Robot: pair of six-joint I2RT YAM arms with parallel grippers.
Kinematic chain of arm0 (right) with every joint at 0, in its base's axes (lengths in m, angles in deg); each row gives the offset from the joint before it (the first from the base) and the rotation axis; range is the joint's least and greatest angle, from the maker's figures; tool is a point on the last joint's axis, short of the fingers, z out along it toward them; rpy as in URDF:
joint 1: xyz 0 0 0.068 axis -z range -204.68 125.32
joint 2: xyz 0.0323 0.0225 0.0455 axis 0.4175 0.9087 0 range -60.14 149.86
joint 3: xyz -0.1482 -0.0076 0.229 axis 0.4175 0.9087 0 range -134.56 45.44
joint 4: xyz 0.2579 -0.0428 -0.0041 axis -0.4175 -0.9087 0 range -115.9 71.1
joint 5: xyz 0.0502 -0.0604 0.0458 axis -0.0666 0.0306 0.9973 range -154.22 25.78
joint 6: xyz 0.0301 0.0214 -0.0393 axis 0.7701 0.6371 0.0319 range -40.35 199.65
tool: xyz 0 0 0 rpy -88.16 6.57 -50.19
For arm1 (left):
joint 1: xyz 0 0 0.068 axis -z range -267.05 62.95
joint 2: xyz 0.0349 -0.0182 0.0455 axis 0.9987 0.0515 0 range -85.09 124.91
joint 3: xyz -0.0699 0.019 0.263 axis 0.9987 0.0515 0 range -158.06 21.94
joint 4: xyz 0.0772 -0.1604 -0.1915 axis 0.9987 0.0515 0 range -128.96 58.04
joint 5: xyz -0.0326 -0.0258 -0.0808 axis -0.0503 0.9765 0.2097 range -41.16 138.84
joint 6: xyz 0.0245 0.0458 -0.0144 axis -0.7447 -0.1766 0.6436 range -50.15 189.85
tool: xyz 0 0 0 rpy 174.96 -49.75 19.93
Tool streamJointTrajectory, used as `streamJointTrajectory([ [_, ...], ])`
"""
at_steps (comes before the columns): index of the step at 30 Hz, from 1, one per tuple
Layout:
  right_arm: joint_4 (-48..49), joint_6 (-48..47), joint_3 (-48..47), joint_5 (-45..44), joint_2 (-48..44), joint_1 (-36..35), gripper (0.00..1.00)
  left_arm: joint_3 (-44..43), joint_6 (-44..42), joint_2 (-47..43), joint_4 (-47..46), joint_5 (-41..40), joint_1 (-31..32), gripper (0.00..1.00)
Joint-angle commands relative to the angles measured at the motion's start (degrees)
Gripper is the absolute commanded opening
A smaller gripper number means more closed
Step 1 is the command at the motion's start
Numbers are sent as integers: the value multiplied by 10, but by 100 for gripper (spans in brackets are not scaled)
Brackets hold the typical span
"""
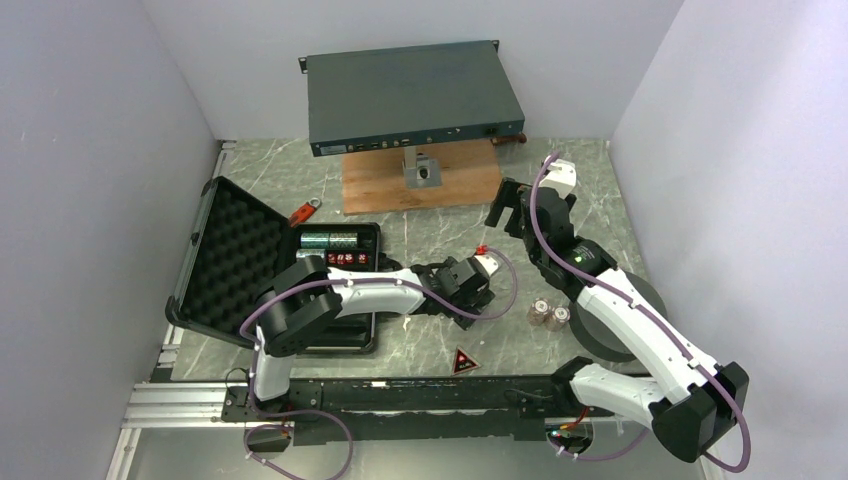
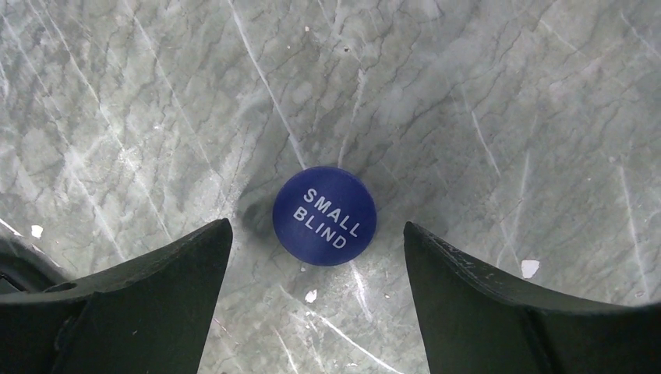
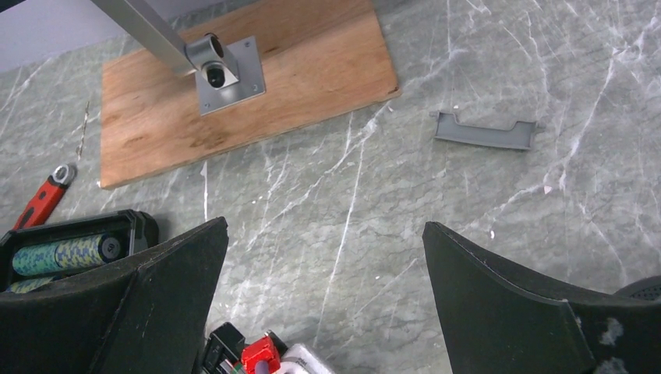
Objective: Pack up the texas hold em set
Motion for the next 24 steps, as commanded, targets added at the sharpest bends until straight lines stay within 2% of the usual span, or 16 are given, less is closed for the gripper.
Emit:
streamJointTrajectory([
  [1,11,5,0,-1,-6,1,100,2,20,-3,-41,-10,4,86],
  [21,17,4,6,-1,-2,1,100,22,65,21,-35,-24,11,73],
  [24,19,4,8,1,-2,1,100,22,65,25,-37,-19,11,67],
])
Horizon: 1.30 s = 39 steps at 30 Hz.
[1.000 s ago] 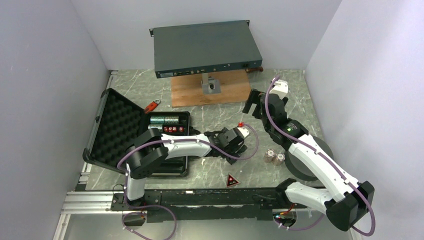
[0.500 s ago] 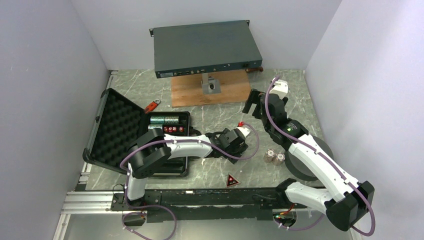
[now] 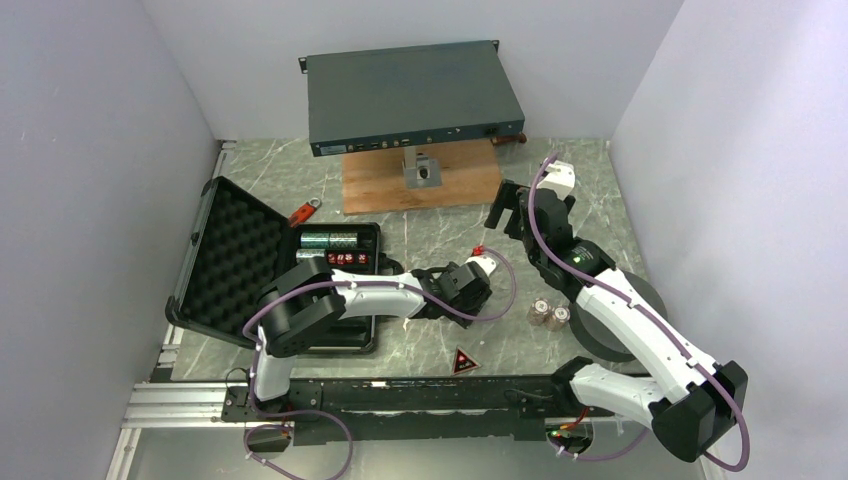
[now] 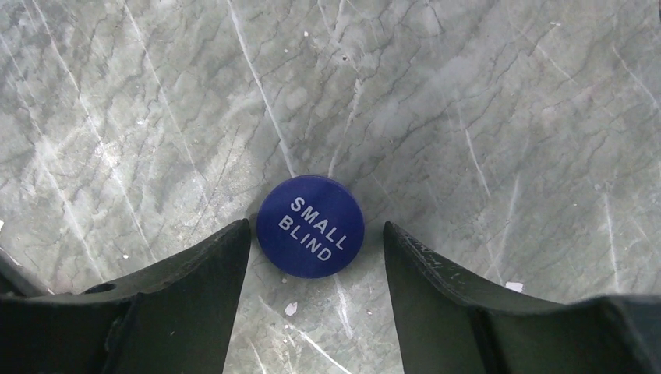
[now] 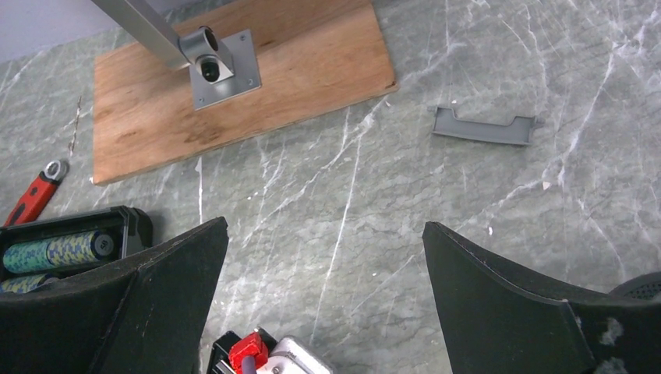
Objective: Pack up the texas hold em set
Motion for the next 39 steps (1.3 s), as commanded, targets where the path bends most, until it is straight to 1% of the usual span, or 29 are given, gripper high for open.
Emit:
streamJointTrajectory([
  [1,18,4,1,0,-3,2,100,3,14,19,1,-6,4,65],
  [4,17,4,0,-1,-3,1,100,2,19,19,5,-9,4,61],
  [12,18,4,1,0,-4,1,100,15,23,19,0,-8,5,58],
  [18,17,3,2,-4,-4,1,100,14,19,27,5,-25,7,56],
  [26,20,3,5,-2,-5,1,100,11,16,36,12,-35,10,45],
  [39,25,4,10,-1,-8,1,100,-12,11,32,39,-61,15,44],
])
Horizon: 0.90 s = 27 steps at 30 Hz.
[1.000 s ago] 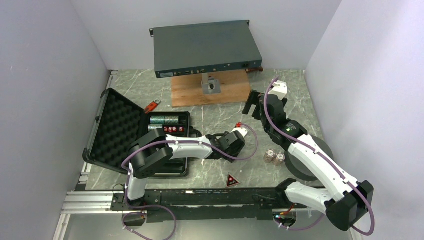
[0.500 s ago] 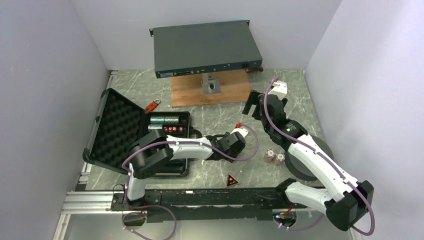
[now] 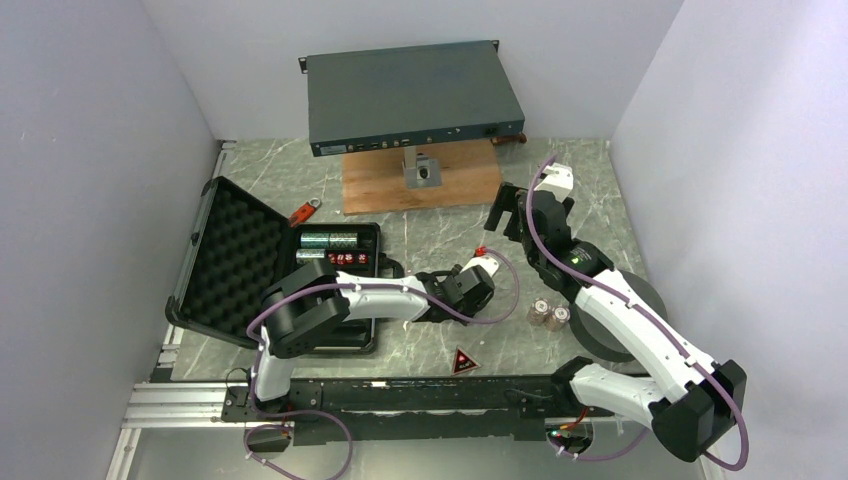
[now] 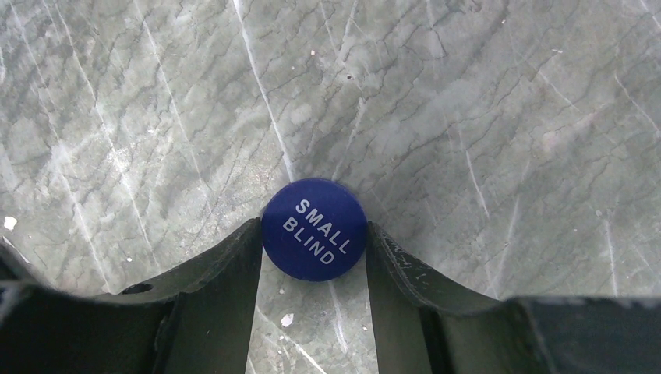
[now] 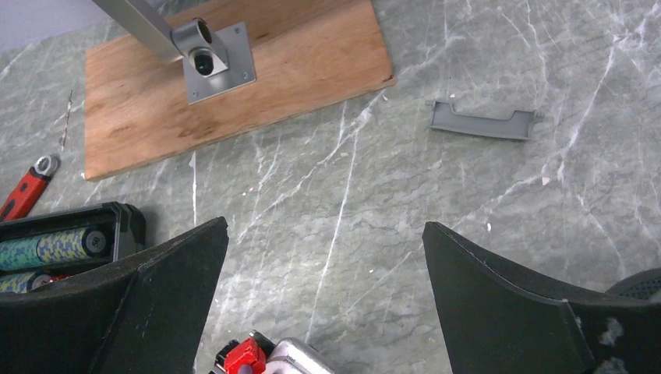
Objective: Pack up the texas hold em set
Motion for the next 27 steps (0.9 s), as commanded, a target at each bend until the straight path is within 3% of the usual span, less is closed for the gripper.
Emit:
streamJointTrajectory([
  [1,21,4,0,-1,-8,1,100,-3,0,18,48,-22,4,44],
  [11,26,5,3,2,-9,2,100,8,-4,-5,52,-42,5,34],
  [16,29,5,4,5,-8,1,100,11,-4,-10,58,-45,5,21],
  [20,30,5,5,5,-7,1,100,16,0,-18,58,-51,5,0],
  [27,31,4,6,5,-5,1,100,26,4,-47,61,-59,5,0],
])
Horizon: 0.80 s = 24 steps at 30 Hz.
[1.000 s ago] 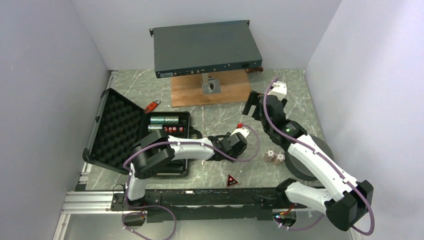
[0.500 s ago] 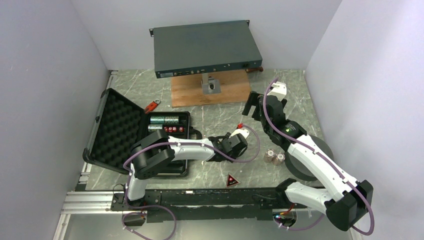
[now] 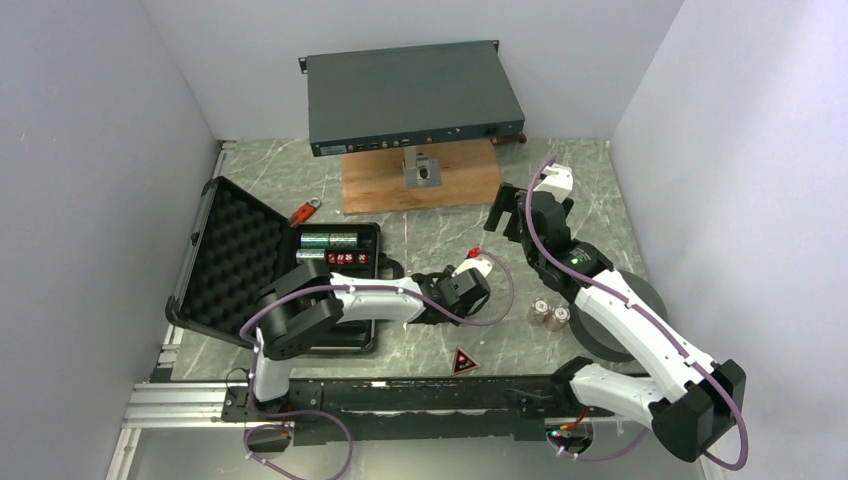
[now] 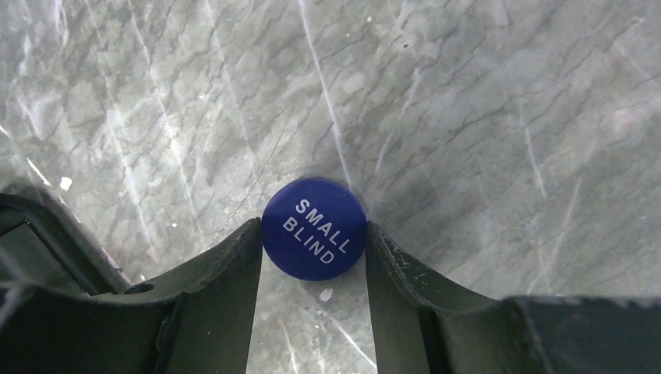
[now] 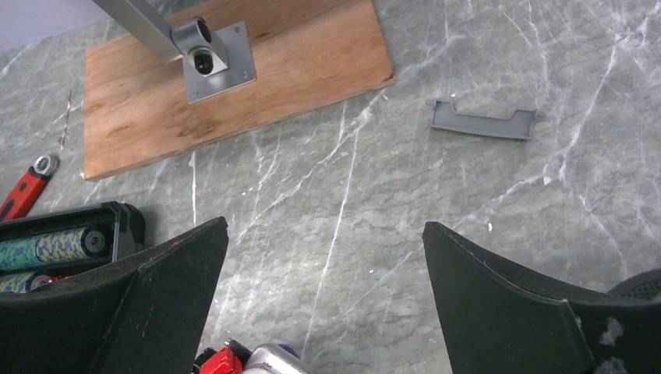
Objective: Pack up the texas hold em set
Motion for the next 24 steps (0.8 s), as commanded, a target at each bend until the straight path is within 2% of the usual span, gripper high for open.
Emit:
streamJointTrajectory([
  [1,26,5,1,5,-5,1,100,12,5,-35,37,-18,3,0],
  [24,33,6,10,11,-7,0,100,38,21,-157,112,-85,3,0],
])
